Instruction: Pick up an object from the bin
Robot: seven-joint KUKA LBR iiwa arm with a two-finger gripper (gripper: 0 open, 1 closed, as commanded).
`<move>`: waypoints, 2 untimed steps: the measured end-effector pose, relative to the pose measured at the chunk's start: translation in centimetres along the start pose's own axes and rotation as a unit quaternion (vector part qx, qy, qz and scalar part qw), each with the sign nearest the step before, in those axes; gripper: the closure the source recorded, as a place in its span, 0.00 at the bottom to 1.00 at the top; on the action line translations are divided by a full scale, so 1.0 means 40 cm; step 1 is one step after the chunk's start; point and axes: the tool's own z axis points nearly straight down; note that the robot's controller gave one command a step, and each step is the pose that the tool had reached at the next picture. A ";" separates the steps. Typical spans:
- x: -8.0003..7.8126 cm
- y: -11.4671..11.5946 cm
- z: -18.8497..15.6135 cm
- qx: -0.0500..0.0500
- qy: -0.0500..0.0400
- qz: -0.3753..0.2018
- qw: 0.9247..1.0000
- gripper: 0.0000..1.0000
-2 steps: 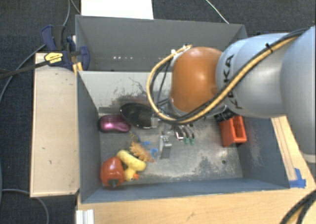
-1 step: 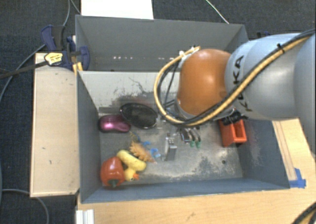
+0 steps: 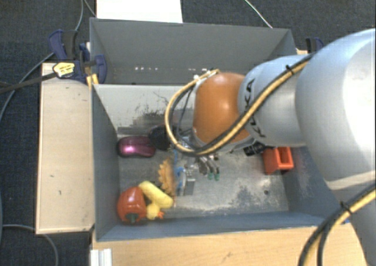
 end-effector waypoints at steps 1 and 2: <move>0.063 0.089 0.013 -0.001 -0.011 -0.051 0.999 1.00; 0.063 0.089 0.013 -0.001 -0.011 -0.050 0.999 1.00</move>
Offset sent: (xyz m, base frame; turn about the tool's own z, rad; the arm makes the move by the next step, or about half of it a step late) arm 0.0000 0.0000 0.0000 0.0000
